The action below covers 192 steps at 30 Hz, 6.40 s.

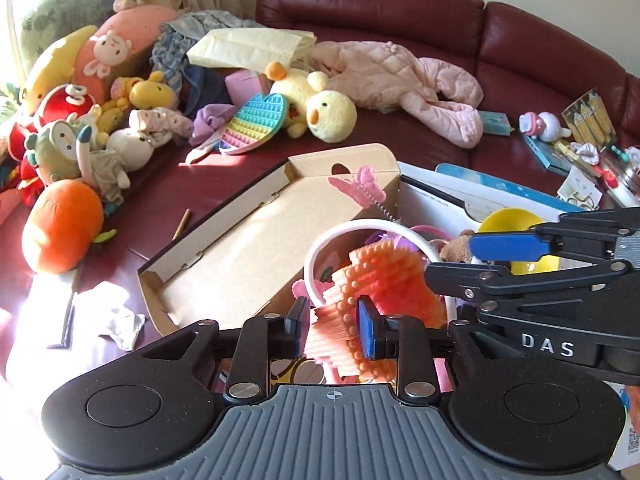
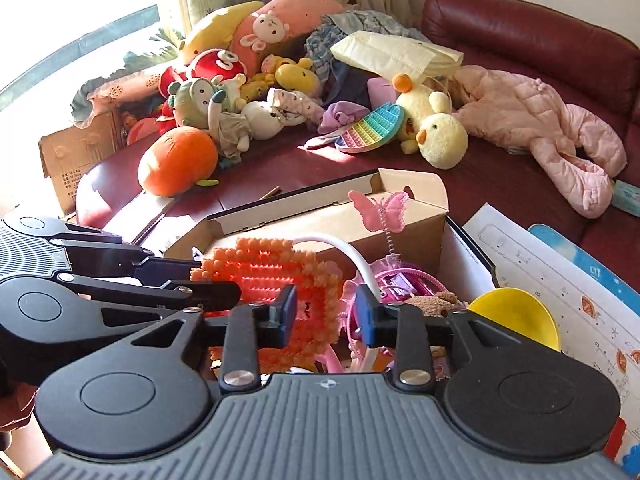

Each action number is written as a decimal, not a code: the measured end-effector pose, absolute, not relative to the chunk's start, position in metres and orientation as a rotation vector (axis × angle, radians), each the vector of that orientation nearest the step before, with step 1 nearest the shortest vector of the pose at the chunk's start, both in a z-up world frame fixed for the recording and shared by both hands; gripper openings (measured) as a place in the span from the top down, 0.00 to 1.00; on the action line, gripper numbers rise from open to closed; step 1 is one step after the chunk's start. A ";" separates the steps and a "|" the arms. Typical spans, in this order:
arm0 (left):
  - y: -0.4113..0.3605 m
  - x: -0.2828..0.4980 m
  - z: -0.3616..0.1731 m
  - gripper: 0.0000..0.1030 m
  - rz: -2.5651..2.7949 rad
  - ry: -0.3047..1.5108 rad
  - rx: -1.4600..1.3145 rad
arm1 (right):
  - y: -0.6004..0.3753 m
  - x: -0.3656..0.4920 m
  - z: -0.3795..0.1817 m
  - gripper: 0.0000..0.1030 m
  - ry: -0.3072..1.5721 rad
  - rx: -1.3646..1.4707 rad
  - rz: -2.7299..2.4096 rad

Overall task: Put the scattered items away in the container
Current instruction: 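Carry the orange basket into the cardboard box and open both tools, then move both tools back over the sheet toward the blue bar, then lower the left tool around the green ring, then close the right tool on the green ring while the left tool closes on it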

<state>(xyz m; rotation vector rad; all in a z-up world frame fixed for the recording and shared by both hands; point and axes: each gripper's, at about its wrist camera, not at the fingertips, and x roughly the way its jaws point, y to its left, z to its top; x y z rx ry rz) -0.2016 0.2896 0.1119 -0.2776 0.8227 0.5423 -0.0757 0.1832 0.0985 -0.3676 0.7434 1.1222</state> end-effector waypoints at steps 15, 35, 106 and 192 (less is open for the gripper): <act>0.263 -0.191 0.109 0.19 0.549 0.818 -0.189 | 0.133 -0.067 0.081 0.34 0.799 -0.299 1.055; 0.191 -0.147 0.120 0.19 0.422 0.812 -0.058 | 0.054 -0.037 0.084 0.29 0.773 -0.218 0.950; 0.013 -0.062 -0.042 0.26 -0.183 1.142 0.022 | -0.176 -0.012 -0.058 0.28 1.128 -0.121 0.460; 0.082 -0.099 -0.060 0.77 -0.144 1.184 -0.033 | -0.054 -0.034 -0.062 0.83 1.221 -0.136 0.830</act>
